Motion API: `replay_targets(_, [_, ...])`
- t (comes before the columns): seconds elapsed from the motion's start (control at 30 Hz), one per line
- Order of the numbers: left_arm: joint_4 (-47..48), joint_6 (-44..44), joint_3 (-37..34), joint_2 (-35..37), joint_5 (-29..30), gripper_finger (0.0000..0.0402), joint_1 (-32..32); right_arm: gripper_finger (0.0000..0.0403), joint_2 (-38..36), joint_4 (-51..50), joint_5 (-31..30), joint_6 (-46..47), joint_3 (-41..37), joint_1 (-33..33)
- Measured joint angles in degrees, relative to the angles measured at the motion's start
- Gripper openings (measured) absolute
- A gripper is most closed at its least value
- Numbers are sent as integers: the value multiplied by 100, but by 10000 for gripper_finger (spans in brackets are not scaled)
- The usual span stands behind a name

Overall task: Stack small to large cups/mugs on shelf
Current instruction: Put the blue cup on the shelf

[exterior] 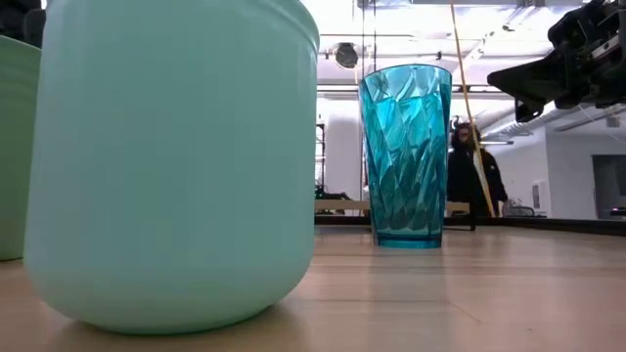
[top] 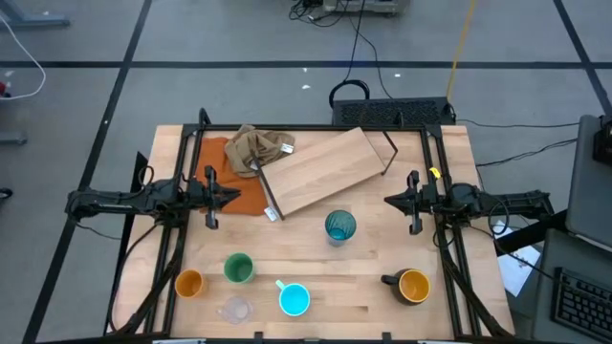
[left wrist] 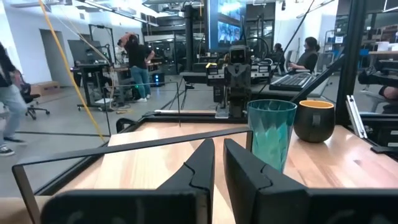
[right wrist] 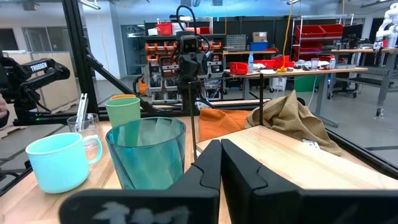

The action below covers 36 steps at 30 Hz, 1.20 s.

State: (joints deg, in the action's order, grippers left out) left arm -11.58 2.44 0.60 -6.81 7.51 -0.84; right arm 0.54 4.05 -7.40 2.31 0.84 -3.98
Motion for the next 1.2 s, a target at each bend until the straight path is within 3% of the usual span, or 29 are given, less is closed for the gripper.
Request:
replay_targets(0.23, [264, -3, 0, 0, 0, 6, 0, 0, 0, 100, 1, 2, 0, 0])
replay_targets(0.53, [229, -281, 0, 0, 3, 10, 0, 0, 0, 452, 2, 722, 0, 0])
replay_targets(0.77, [235, -276, 0, 0, 5, 27, 0, 0, 0, 390, -2, 267, 0, 2])
replay_targets(0.97, [234, -276, 0, 0, 7, 16, 0, 0, 2, 152, -25, 301, 0, 2])
replay_targets(1.2, [235, -276, 0, 0, 7, 5, 0, 0, 132, -22, -483, 601, 0, 2])
